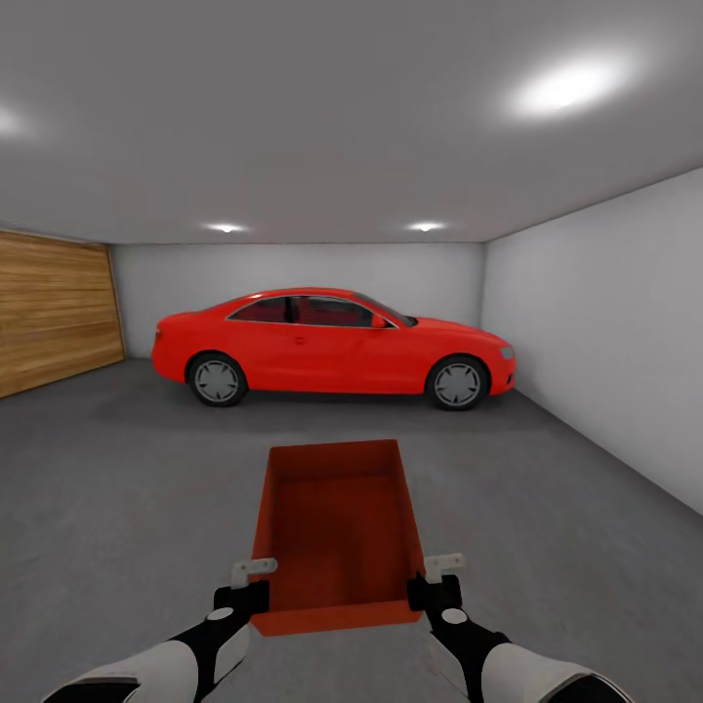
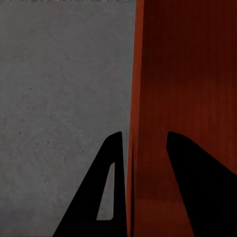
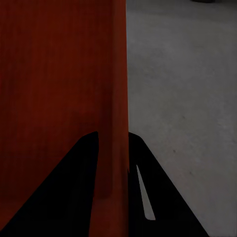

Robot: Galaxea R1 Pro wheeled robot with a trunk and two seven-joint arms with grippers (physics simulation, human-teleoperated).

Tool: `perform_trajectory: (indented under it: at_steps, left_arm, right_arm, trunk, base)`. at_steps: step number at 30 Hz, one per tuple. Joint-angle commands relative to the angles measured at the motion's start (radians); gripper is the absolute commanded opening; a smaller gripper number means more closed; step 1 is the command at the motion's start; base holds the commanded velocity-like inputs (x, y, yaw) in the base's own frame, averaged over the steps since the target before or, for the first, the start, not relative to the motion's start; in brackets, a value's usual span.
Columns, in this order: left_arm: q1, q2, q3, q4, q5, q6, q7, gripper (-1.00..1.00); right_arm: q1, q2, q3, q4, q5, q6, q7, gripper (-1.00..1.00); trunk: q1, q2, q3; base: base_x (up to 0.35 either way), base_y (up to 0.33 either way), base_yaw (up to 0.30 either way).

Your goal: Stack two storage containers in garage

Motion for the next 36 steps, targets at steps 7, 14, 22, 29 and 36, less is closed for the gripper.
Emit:
perform_trajectory:
  at_steps: [7, 14, 22, 29, 36]
  left_arm:
    - [-0.001, 0.0, 0.008, -0.001, 0.018, -0.007, -0.001, -1.0]
    - [-0.001, 0.0, 0.008, -0.001, 0.018, -0.007, -0.001, -1.0]
    - [-0.001, 0.0, 0.008, -0.001, 0.018, -0.007, -0.001, -1.0]
    - [-0.001, 0.0, 0.008, -0.001, 0.018, -0.007, -0.001, -1.0]
    - [-0.001, 0.0, 0.009, -0.001, 0.018, -0.006, -0.001, -1.0]
  right_arm:
    - [-0.001, 0.008, -0.051, 0.0, 0.0, 0.0, 0.01, -1.0]
    - [-0.001, 0.008, -0.051, 0.0, 0.0, 0.0, 0.01, -1.0]
    - [-0.001, 0.008, -0.051, 0.0, 0.0, 0.0, 0.01, -1.0]
    - [-0.001, 0.007, -0.051, 0.0, 0.0, 0.0, 0.01, -1.0]
    - [-0.001, 0.008, -0.051, 0.0, 0.0, 0.0, 0.01, -1.0]
  trunk:
    - [0.001, -0.001, -0.002]
    - [0.001, -0.001, -0.002]
    - [0.001, -0.001, -0.002]
    - [0.001, -0.001, -0.002]
    - [0.001, -0.001, -0.002]
  base:
    - [0.322, 0.0, 0.0]
    - [0.322, 0.0, 0.0]
    - [0.321, 0.0, 0.0]
    - [0.321, 0.0, 0.0]
    - [0.321, 0.0, 0.0]
